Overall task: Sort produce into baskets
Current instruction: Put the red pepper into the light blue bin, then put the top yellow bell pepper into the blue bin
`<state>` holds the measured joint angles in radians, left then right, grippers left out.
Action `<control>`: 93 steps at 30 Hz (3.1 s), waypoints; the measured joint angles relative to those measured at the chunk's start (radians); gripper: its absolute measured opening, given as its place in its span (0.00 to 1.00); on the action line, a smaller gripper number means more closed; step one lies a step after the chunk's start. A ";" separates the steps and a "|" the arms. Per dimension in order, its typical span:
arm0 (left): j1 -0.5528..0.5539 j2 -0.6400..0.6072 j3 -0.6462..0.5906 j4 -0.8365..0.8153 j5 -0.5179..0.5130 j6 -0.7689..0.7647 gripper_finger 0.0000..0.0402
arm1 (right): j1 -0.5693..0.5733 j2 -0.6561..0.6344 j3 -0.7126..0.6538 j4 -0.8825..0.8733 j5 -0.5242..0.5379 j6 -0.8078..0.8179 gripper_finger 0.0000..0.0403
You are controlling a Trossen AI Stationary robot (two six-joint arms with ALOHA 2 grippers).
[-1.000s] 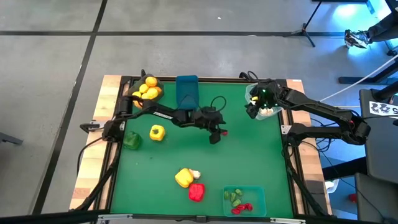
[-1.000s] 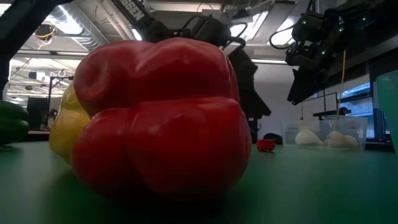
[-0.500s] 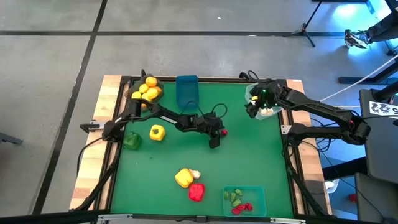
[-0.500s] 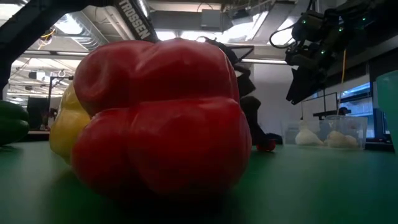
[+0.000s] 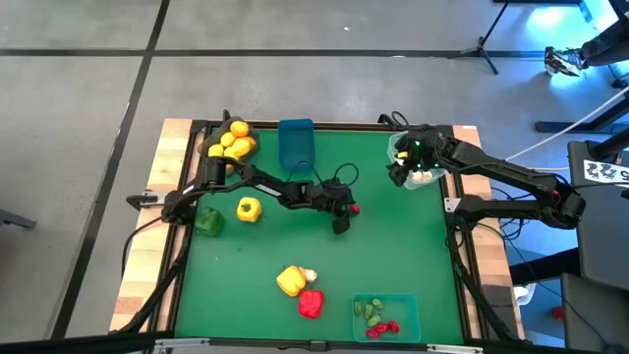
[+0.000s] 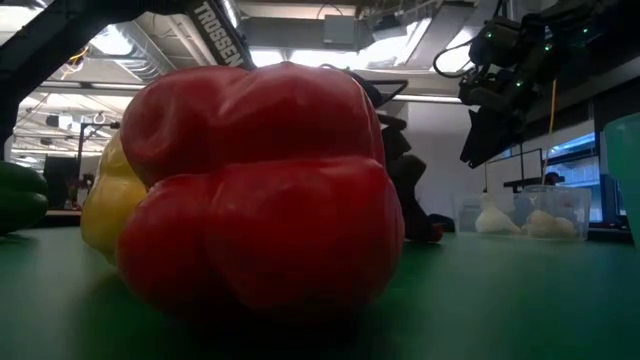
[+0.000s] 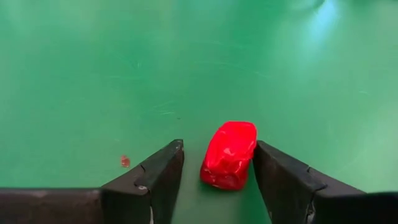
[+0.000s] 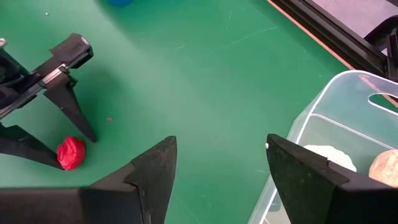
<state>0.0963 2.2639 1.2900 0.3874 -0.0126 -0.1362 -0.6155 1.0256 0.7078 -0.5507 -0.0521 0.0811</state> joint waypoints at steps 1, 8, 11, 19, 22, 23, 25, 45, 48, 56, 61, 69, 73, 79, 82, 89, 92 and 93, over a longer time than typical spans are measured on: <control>-0.001 0.000 0.000 0.000 0.000 -0.011 0.46 | 0.000 0.000 0.000 0.000 0.000 0.000 0.60; -0.003 0.000 0.000 -0.002 -0.008 -0.030 0.33 | 0.000 0.000 0.000 0.001 0.000 0.000 0.60; -0.003 0.000 0.000 0.004 -0.008 -0.071 0.30 | 0.000 0.000 0.000 0.001 0.000 0.000 0.60; -0.014 -0.098 -0.002 0.014 0.051 -0.136 0.29 | 0.000 0.000 0.000 0.005 0.000 0.000 0.60; -0.029 -0.161 0.000 0.023 0.067 -0.136 0.29 | 0.000 0.000 0.000 0.004 0.000 0.000 0.60; -0.041 -0.179 0.000 0.031 0.070 -0.137 0.29 | 0.000 0.000 0.000 0.004 0.000 0.000 0.60; -0.072 -0.214 0.000 0.076 0.077 -0.154 0.29 | 0.000 0.000 0.000 0.004 0.000 0.000 0.60; -0.406 -0.247 0.281 -0.008 -0.199 -0.050 0.29 | 0.000 0.000 0.000 0.025 0.000 0.019 0.60; -0.422 -0.226 0.319 -0.004 -0.214 -0.048 0.29 | 0.000 0.000 0.000 0.026 0.000 0.019 0.60; -0.471 -0.114 0.432 -0.007 -0.221 -0.071 0.29 | 0.000 0.000 0.000 0.018 -0.002 0.019 0.60; -0.497 -0.029 0.469 -0.017 -0.220 -0.098 0.29 | 0.000 0.000 0.000 0.018 -0.003 0.019 0.60; -0.526 0.066 0.478 -0.016 -0.219 -0.170 0.29 | 0.000 0.000 0.000 0.018 -0.004 0.019 0.60; -0.542 0.090 0.478 -0.088 -0.203 -0.167 0.29 | 0.000 0.000 0.000 0.018 -0.004 0.018 0.60; -0.541 0.089 0.478 -0.199 -0.169 -0.232 0.35 | 0.000 0.000 0.000 0.018 -0.004 0.018 0.60; -0.535 0.086 0.478 -0.182 -0.169 -0.232 0.43 | 0.000 0.000 0.000 0.018 -0.004 0.018 0.60; -0.509 0.076 0.478 -0.166 -0.169 -0.374 0.57 | 0.000 0.000 0.000 0.018 -0.004 0.018 0.60; -0.490 0.042 0.478 -0.181 -0.169 -0.426 0.58 | 0.000 0.000 0.000 0.018 -0.004 0.018 0.60; -0.484 0.026 0.478 -0.182 -0.169 -0.421 0.58 | 0.000 0.000 0.000 0.018 -0.004 0.018 0.60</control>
<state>-0.3878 2.2896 1.7676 0.2051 -0.1816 -0.5573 -0.6157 1.0254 0.7076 -0.5327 -0.0563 0.0988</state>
